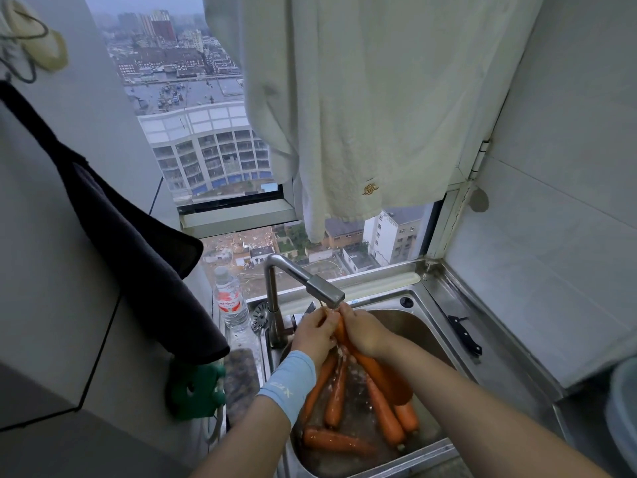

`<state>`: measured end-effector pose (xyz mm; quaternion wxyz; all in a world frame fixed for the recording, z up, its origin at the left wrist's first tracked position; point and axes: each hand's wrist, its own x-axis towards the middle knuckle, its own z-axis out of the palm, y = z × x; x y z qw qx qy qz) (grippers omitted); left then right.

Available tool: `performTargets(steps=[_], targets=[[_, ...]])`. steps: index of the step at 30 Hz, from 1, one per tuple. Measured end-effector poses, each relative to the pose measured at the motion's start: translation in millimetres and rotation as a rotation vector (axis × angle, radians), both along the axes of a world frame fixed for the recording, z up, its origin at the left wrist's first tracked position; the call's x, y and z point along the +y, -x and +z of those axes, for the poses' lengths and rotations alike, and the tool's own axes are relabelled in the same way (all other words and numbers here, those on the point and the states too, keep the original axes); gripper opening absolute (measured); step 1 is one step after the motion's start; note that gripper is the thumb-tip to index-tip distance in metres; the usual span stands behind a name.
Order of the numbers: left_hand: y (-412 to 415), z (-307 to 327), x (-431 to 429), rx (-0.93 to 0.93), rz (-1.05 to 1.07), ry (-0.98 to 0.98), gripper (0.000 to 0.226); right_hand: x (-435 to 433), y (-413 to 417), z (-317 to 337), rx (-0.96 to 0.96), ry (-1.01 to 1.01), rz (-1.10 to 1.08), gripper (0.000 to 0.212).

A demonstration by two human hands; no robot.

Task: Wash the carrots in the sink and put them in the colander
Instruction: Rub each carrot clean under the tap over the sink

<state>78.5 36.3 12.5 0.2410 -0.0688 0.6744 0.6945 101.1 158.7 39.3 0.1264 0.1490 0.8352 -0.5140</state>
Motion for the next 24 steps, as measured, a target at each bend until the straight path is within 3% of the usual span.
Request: performTargets(steps=[4, 11, 14, 18, 22, 24], targets=[[4, 9, 2, -0.087, 0.24, -0.038, 0.02, -7, 5, -5, 0.017, -0.059, 0.041, 0.069], [19, 7, -8, -0.249, 0.266, -0.027, 0.039, -1, 1, -10, 0.009, -0.092, 0.125, 0.079], [17, 9, -11, -0.148, 0.138, 0.007, 0.04, 8, 1, -13, -0.006, -0.085, 0.123, 0.078], [-1, 17, 2, -0.134, -0.03, -0.069, 0.021, 10, 3, -10, -0.006, -0.103, 0.067, 0.072], [-1, 13, 10, -0.045, 0.163, 0.127, 0.029, -5, 2, -3, 0.024, -0.176, 0.091, 0.06], [6, 10, 7, -0.088, 0.206, 0.107, 0.034, -7, 3, -7, 0.039, -0.191, 0.115, 0.057]])
